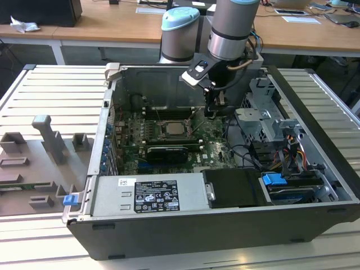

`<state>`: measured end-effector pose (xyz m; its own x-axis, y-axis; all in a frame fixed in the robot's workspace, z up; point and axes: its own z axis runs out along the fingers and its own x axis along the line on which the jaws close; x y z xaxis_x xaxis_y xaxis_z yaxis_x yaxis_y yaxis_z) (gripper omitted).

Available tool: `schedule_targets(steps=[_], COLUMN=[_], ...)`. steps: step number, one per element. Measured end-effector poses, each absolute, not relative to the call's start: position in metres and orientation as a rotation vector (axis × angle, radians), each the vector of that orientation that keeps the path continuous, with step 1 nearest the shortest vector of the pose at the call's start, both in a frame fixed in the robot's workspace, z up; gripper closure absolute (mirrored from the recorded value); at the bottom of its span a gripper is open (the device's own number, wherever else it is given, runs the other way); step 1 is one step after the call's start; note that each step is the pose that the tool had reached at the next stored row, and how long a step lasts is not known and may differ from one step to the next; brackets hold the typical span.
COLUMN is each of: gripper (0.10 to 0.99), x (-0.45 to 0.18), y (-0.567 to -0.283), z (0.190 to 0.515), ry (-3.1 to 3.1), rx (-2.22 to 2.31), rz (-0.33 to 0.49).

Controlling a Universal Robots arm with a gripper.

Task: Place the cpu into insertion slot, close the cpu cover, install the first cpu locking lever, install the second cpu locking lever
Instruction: 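Close the cpu cover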

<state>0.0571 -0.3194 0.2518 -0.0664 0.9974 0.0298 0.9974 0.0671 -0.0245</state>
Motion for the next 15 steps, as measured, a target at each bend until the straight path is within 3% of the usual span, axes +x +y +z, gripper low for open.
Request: schedule_targets(steps=[15], gripper=[0.980], x=[0.0522], y=[-0.3194], z=[0.2518], ry=[-2.266], rx=[-2.120], rz=[-0.004])
